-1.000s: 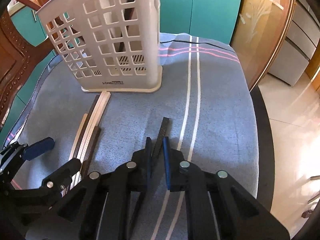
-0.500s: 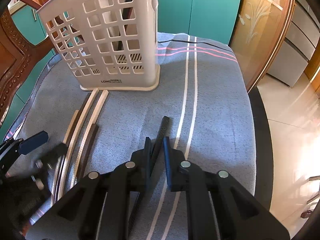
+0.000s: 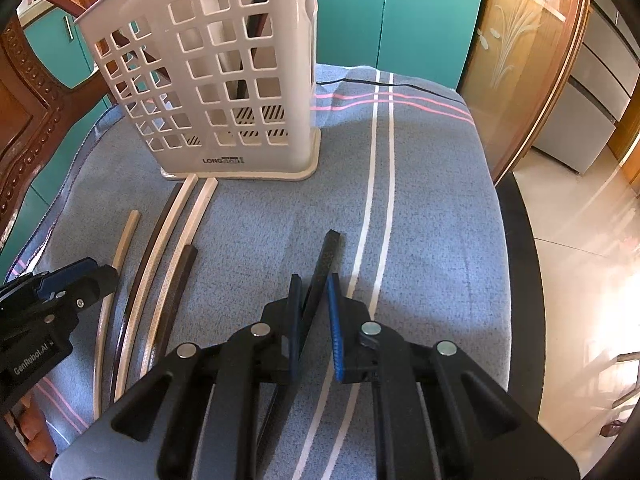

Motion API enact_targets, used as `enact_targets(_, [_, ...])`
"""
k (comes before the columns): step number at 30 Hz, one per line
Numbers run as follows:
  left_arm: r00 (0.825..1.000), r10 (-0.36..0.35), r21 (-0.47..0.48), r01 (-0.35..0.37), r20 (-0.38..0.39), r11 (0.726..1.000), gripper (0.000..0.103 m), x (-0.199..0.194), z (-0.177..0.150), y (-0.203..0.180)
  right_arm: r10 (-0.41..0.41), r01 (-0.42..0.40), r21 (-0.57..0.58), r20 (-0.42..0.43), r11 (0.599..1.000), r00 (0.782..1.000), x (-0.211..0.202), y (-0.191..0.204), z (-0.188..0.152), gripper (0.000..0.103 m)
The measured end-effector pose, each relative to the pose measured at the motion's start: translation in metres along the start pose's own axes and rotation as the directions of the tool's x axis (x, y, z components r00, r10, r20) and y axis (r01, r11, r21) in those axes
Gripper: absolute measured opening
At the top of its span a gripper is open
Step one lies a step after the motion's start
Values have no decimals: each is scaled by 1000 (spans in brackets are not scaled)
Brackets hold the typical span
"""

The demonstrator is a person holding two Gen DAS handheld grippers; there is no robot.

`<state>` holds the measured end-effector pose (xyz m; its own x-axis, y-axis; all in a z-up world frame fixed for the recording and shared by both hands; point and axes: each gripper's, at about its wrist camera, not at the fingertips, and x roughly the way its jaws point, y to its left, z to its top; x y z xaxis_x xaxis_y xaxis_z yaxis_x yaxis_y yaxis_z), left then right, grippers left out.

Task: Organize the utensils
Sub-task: 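Close the right tool on a black chopstick while the left tool closes on a wooden one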

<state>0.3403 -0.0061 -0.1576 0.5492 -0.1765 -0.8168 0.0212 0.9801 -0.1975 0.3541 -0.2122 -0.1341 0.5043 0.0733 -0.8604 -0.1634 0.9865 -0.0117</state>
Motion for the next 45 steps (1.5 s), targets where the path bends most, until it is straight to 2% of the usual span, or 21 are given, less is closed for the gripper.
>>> enact_targets(4, [998,57,59,-57,9,997,46,3,-2,-14,-15,15,-18,5,1000,1000,-1,5,-3,14])
enact_targets(9, [993,117,109,-118,14,987,47,6,-5,-27,-51,51,-52,12,997,999,-2,16,-7,14])
enact_targets(19, [993,120,121,-121,18,985,49,11,0,-22,-64,64,-71,4,995,998,-4,28,-14,15])
enact_targets(20, [993,119,121,-120,18,985,49,11,0,-21,-54,54,-68,-2,996,999,-5,27,-15,16])
enact_targets(22, [993,119,123,-120,19,985,49,11,0,-21,-8,7,-36,-27,999,1000,-6,20,-13,23])
enact_targets(25, [992,122,121,-123,19,985,50,10,0,-21,56,-55,19,-48,998,997,-5,7,-10,26])
enact_targets(38, [991,134,120,-136,24,983,52,12,0,-23,-47,46,-91,-6,995,999,-8,34,-21,27])
enact_targets(42, [991,133,121,-135,25,983,52,13,1,-22,-41,41,-94,-1,995,999,-9,41,-24,26])
enact_targets(45, [991,132,120,-134,24,984,51,12,0,-22,-31,30,-89,-1,996,1000,-11,42,-25,21])
